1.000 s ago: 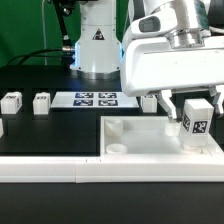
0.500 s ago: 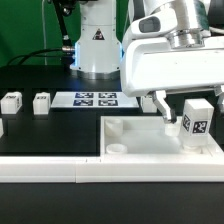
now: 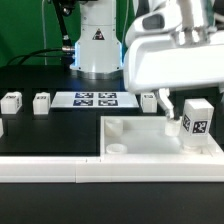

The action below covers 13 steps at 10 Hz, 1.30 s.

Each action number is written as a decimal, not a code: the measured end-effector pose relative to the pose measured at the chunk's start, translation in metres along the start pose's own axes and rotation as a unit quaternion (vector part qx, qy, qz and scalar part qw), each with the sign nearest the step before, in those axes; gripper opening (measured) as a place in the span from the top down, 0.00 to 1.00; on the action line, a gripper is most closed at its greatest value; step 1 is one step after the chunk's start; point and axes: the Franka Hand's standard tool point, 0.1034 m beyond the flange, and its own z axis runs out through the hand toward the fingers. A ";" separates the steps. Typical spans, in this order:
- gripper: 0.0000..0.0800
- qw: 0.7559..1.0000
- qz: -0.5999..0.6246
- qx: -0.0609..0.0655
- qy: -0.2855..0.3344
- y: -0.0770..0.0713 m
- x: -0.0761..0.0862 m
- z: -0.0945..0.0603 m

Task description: Assemble square table

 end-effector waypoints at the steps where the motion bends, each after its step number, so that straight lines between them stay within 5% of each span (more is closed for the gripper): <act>1: 0.19 1.000 0.001 0.001 -0.015 0.002 -0.001 0.003; 8: 0.19 0.965 0.025 0.032 -0.259 -0.003 -0.021 0.002; 13: 0.19 0.961 0.030 0.030 -0.274 0.011 -0.014 0.018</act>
Offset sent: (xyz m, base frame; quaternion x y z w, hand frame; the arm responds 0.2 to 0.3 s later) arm 0.0046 -0.0119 -0.0078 -0.0065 -0.1875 -0.0090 0.9822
